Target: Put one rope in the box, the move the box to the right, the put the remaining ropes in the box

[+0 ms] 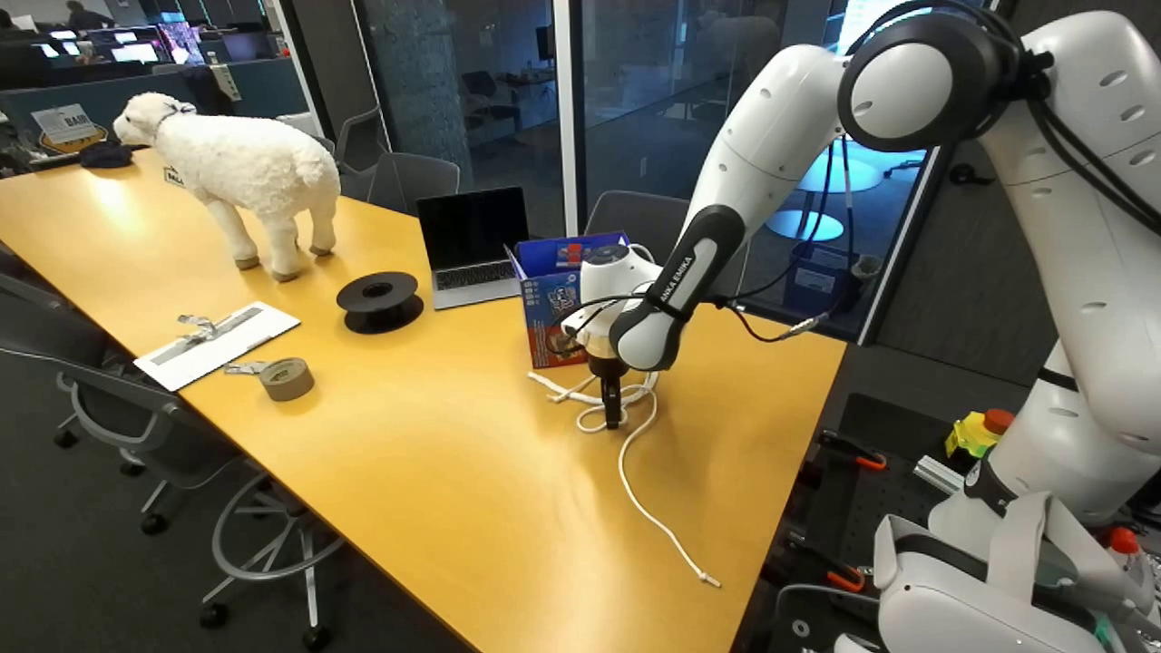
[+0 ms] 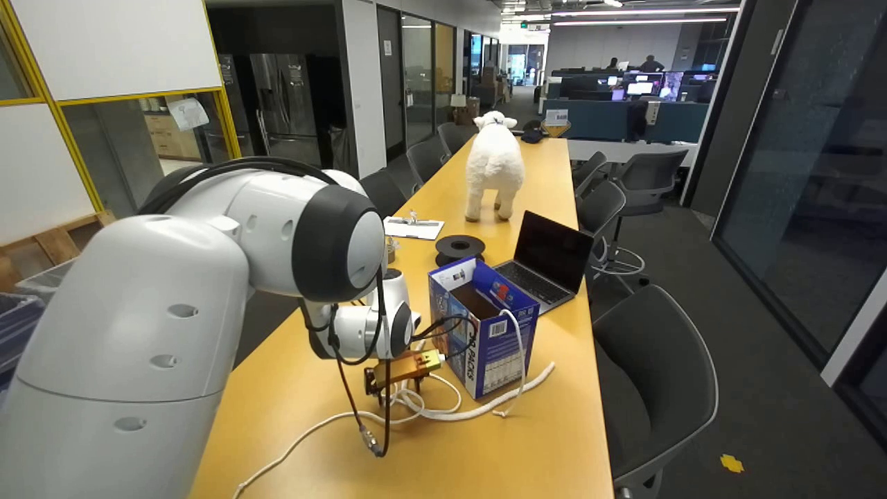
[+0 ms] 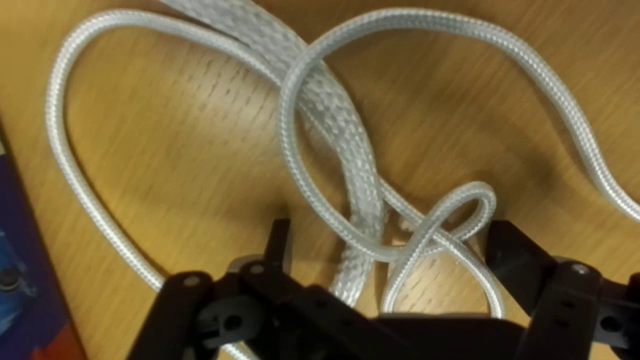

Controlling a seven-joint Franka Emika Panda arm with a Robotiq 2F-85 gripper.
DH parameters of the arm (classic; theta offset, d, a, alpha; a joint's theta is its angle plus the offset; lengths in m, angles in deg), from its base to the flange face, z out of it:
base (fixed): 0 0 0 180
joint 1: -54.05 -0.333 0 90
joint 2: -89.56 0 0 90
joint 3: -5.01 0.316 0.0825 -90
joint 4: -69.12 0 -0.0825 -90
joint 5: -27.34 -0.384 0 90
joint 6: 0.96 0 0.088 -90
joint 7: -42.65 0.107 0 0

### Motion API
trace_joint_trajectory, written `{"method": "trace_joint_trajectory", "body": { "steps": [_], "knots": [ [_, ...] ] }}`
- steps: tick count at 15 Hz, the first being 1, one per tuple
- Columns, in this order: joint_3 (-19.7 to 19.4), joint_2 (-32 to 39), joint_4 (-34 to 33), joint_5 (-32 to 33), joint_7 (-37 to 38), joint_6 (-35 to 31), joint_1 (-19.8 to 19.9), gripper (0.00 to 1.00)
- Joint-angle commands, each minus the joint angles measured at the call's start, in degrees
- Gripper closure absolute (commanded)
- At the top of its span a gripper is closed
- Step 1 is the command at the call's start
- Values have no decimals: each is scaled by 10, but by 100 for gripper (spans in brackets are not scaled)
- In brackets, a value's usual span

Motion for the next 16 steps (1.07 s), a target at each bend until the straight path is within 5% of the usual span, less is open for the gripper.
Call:
{"method": "trace_joint_trajectory", "body": {
  "steps": [1, 16],
  "knots": [
    [21, 15, -25, -25, -34, 22, 21, 0],
    [32, 13, -39, -46, -63, 46, 40, 0]
  ]
}}
